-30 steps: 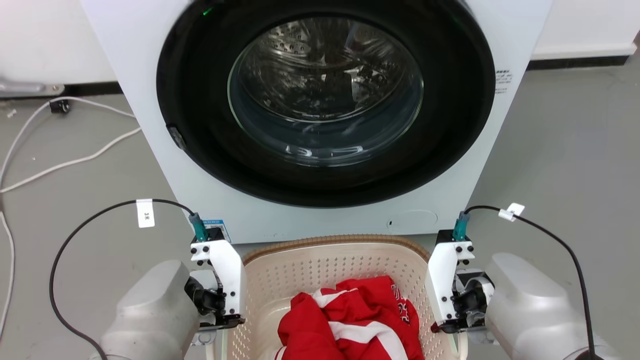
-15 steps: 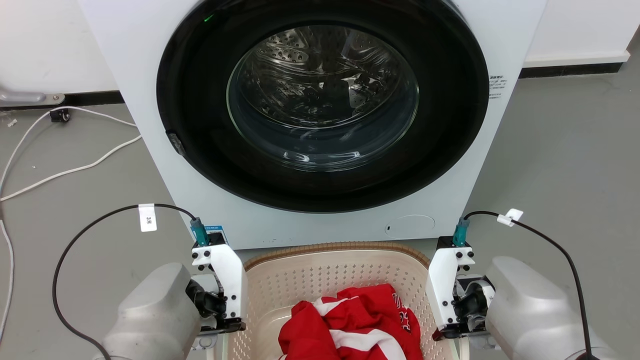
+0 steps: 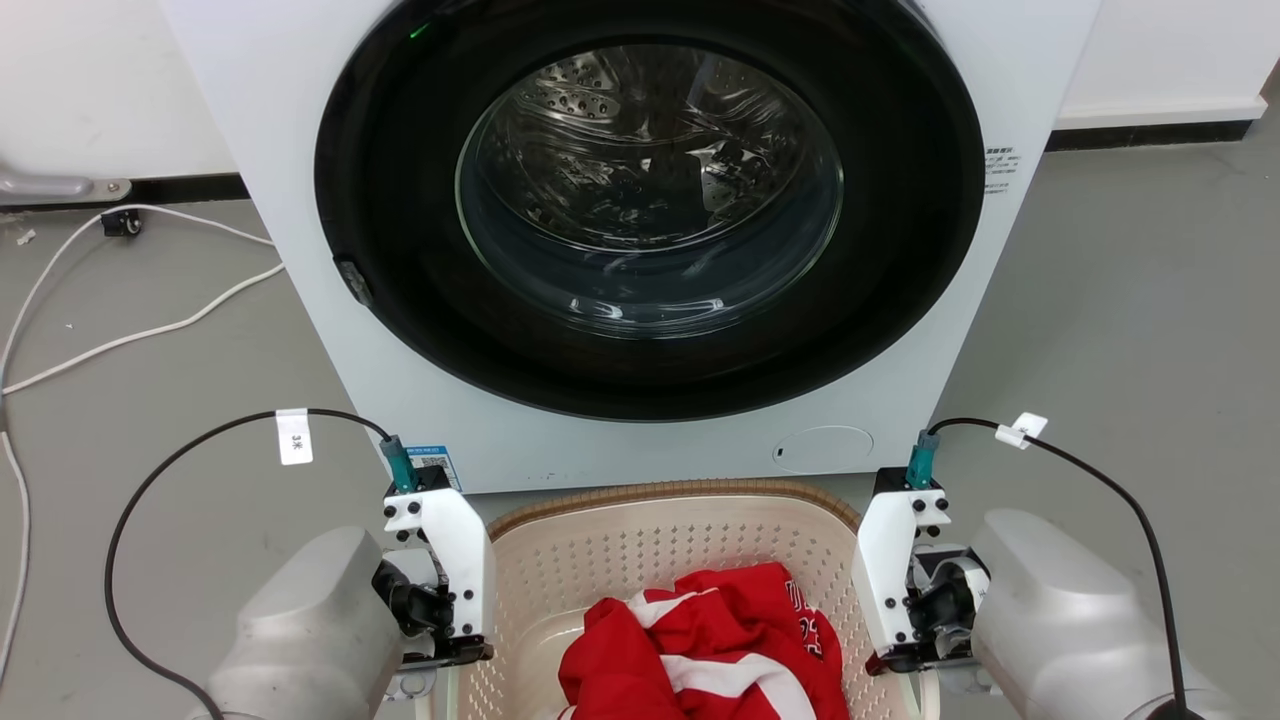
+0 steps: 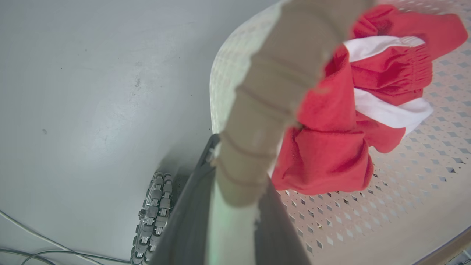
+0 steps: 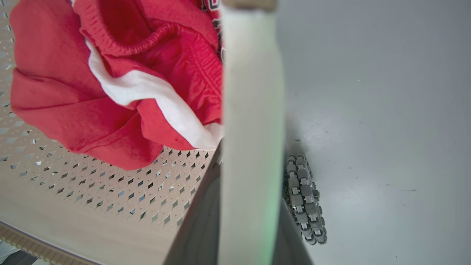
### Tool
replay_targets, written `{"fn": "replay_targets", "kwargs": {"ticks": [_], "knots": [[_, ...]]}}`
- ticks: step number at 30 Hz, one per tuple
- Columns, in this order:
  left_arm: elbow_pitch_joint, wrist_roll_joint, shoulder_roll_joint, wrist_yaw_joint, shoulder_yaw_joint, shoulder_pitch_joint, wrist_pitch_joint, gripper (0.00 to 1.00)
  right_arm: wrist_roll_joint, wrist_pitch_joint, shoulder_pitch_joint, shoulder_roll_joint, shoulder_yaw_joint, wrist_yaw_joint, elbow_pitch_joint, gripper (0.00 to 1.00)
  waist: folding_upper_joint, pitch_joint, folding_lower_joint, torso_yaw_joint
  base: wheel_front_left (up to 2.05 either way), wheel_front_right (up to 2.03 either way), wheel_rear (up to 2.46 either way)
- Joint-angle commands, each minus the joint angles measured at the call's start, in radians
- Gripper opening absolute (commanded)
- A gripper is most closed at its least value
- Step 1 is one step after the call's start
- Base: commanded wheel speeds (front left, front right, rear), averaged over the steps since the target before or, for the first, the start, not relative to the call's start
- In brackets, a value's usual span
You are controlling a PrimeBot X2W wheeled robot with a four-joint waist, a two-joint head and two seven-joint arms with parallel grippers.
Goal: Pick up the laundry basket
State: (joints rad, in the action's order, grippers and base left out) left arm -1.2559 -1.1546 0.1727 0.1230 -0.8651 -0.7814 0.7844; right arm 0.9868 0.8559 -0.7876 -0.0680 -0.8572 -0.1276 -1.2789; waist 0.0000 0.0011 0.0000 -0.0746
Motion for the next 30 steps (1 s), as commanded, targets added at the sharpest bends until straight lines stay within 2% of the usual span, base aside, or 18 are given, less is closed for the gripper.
{"fn": "replay_targets", "kwargs": {"ticks": [1, 30], "knots": [[0.018, -0.016, -0.044, 0.013, 0.004, -0.007, 0.003, 0.0, 0.018, -0.006, -0.012, 0.032, -0.001, -0.006, 0.013, 0.0, 0.0, 0.0, 0.0, 0.001, 0.0, 0.0, 0.0], [0.015, -0.047, -0.05, 0.014, -0.008, 0.003, 0.003, 0.0, 0.069, -0.052, -0.011, 0.033, -0.042, -0.008, 0.002, 0.0, 0.0, 0.004, 0.0, 0.007, 0.0, 0.0, 0.0]]}}
